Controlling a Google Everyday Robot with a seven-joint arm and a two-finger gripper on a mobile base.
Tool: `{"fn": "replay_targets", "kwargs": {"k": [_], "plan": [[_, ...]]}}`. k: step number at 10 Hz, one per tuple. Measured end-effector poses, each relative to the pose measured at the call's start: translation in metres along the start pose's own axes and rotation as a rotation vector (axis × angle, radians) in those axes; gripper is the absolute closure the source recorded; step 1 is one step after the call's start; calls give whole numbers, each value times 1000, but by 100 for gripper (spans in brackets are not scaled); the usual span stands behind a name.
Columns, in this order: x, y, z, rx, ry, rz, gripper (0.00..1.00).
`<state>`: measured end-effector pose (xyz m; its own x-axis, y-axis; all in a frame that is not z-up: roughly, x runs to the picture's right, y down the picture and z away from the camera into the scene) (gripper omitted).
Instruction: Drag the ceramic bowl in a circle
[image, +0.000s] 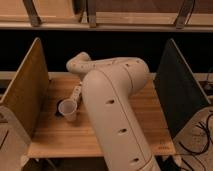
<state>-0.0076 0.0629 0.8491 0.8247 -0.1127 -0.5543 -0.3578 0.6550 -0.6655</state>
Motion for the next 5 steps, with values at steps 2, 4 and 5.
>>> {"fn": "replay_targets", "kwargs": {"k": [2,4,5], "plan": [[5,-35,5,24,40,31,100],[-3,-56,10,40,53,33,100],[-17,-65,13,45,42,24,100]]}}
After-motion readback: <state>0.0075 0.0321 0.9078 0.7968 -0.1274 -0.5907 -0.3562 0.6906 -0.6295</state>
